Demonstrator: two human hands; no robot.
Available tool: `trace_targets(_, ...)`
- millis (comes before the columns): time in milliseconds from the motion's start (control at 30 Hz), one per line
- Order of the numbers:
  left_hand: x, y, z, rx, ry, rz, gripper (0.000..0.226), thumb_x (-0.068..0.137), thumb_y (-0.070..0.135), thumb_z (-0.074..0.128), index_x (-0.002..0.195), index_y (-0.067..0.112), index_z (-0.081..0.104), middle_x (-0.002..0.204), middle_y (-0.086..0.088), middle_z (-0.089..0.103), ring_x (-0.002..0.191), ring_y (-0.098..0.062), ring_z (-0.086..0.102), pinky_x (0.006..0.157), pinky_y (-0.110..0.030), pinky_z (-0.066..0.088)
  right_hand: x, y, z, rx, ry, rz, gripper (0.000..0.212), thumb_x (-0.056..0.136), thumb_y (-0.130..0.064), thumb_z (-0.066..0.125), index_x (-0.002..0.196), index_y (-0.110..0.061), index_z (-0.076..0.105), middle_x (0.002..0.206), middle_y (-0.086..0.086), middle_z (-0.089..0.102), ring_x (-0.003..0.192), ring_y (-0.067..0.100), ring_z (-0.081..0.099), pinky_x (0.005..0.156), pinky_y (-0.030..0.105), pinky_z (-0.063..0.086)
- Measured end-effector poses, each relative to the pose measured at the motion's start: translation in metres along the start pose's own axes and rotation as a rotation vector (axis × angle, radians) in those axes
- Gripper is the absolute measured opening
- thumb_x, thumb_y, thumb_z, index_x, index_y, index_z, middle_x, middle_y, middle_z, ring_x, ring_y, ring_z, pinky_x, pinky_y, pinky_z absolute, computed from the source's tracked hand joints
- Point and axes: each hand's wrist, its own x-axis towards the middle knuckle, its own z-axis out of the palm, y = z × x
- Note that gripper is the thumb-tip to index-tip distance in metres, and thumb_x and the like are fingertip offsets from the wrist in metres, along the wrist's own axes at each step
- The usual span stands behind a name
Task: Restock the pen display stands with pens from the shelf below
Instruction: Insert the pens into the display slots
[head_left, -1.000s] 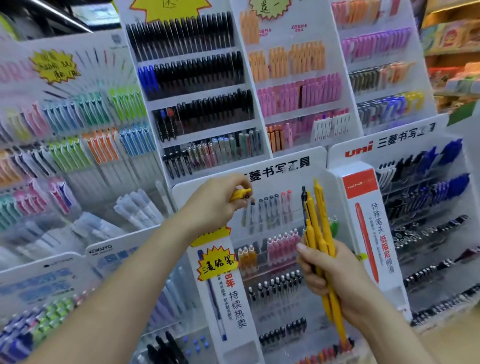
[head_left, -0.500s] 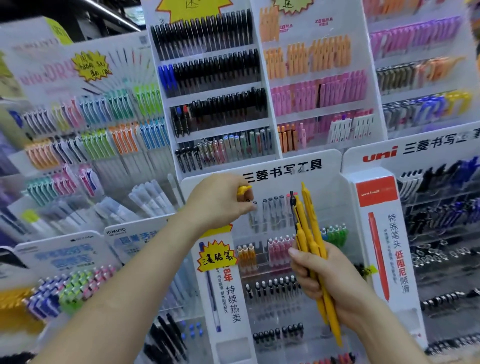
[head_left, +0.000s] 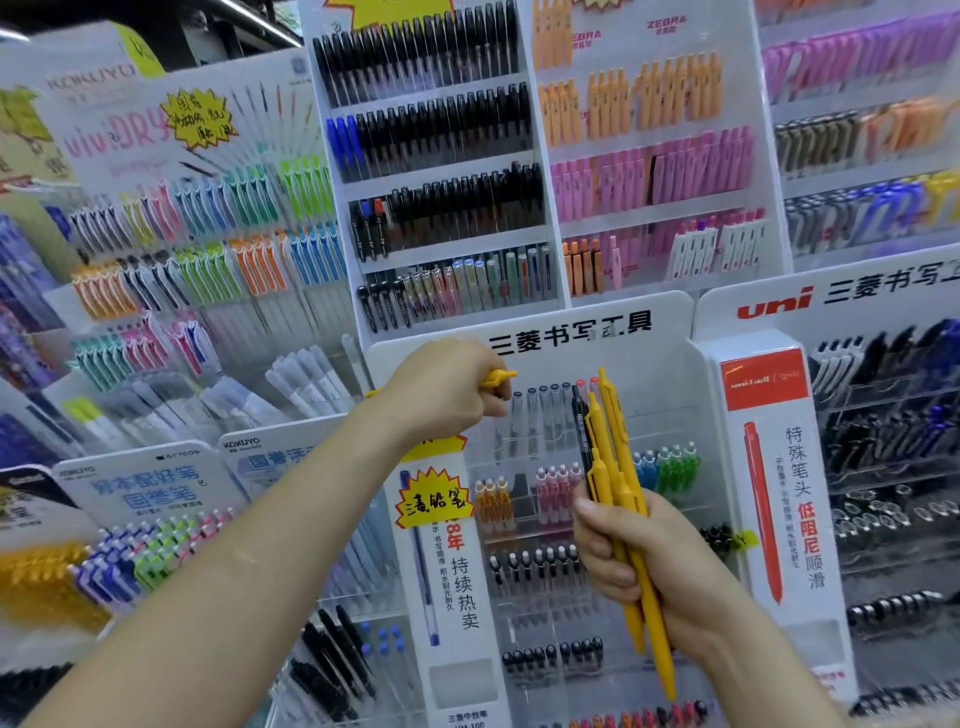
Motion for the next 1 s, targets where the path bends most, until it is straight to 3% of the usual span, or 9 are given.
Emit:
trace_targets(233, -0.003, 0.003, 0.006, -0.092, 0.133, -0.047, 0.007, 0.087, 0.028, 0.070, 0.091, 0.022, 0.070, 0.092, 0.007, 0.069, 0.086, -0.016, 0.060, 0.075, -0.034, 0.051, 0.003, 0.001, 0.004, -0.037, -0.007, 0.018, 0.011, 0.080, -0.019, 0.070, 0.076, -0.014, 0.061, 0.061, 0.005, 0.044, 0.042, 0.011, 0.036, 0.037, 0.018, 0.029)
trace_targets(367, -0.004, 0.005, 0.007, -0.085, 0.097, -0.078, 0.012, 0.083, 0.029, 0.073, 0.089, 0.027, 0.063, 0.089, 0.008, 0.066, 0.085, -0.016, 0.061, 0.076, -0.036, 0.053, 0.004, 0.000, 0.005, -0.054, -0.011, 0.024, 0.014, 0.078, -0.022, 0.073, 0.077, -0.013, 0.062, 0.064, 0.006, 0.047, 0.045, 0.012, 0.040, 0.037, 0.018, 0.030)
trace_targets(567, -0.013, 0.011, -0.002, -0.046, 0.080, -0.093, 0.027, 0.084, 0.036, 0.071, 0.104, 0.025, 0.058, 0.094, 0.010, 0.068, 0.086, -0.012, 0.063, 0.074, -0.035, 0.054, 0.002, 0.000, 0.010, -0.103, -0.089, 0.048, 0.024, 0.073, -0.024, 0.075, 0.087, -0.008, 0.062, 0.063, 0.006, 0.047, 0.045, 0.011, 0.039, 0.037, 0.018, 0.028)
trace_targets(633, -0.025, 0.017, -0.007, -0.184, 0.249, -0.095, 0.016, 0.088, 0.037, 0.067, 0.098, 0.025, 0.062, 0.088, 0.010, 0.070, 0.078, -0.010, 0.063, 0.069, -0.032, 0.052, 0.001, 0.000, 0.012, -0.095, -0.110, 0.046, 0.024, 0.073, -0.023, 0.074, 0.086, -0.008, 0.061, 0.061, 0.006, 0.045, 0.042, 0.011, 0.036, 0.036, 0.018, 0.028)
trace_targets(700, -0.042, 0.028, -0.011, -0.522, 0.348, -0.119, 0.015, 0.092, 0.036, 0.061, 0.088, 0.023, 0.067, 0.078, 0.006, 0.072, 0.068, -0.013, 0.063, 0.062, -0.031, 0.051, 0.001, 0.000, 0.015, -0.100, -0.118, 0.047, 0.017, 0.077, -0.020, 0.071, 0.083, -0.008, 0.060, 0.059, 0.006, 0.043, 0.041, 0.011, 0.033, 0.037, 0.018, 0.026)
trace_targets(767, -0.055, 0.040, -0.013, -0.813, 0.209, -0.153, 0.017, 0.092, 0.035, 0.061, 0.091, 0.021, 0.070, 0.081, 0.003, 0.074, 0.077, -0.011, 0.068, 0.062, -0.021, 0.051, 0.000, 0.001, 0.018, -0.141, -0.126, 0.051, 0.012, 0.080, -0.019, 0.069, 0.079, -0.011, 0.060, 0.058, 0.006, 0.041, 0.041, 0.012, 0.031, 0.038, 0.018, 0.025)
trace_targets(833, -0.063, 0.044, -0.009, -0.958, 0.088, -0.188, 0.018, 0.089, 0.031, 0.065, 0.100, 0.018, 0.071, 0.083, 0.005, 0.075, 0.076, 0.000, 0.067, 0.058, -0.008, 0.046, -0.001, 0.002, 0.022, -0.188, -0.135, 0.069, 0.011, 0.080, -0.019, 0.069, 0.075, -0.014, 0.060, 0.058, 0.005, 0.040, 0.042, 0.013, 0.030, 0.039, 0.019, 0.025)
trace_targets(1000, -0.075, 0.033, -0.004, -1.148, 0.179, -0.277, 0.015, 0.086, 0.011, 0.069, 0.093, -0.002, 0.071, 0.061, 0.004, 0.068, 0.042, 0.003, 0.053, 0.043, -0.005, 0.036, -0.002, 0.008, 0.038, -0.245, -0.162, 0.100, 0.010, 0.079, -0.019, 0.069, 0.078, -0.013, 0.062, 0.057, 0.004, 0.040, 0.042, 0.013, 0.030, 0.039, 0.020, 0.026)
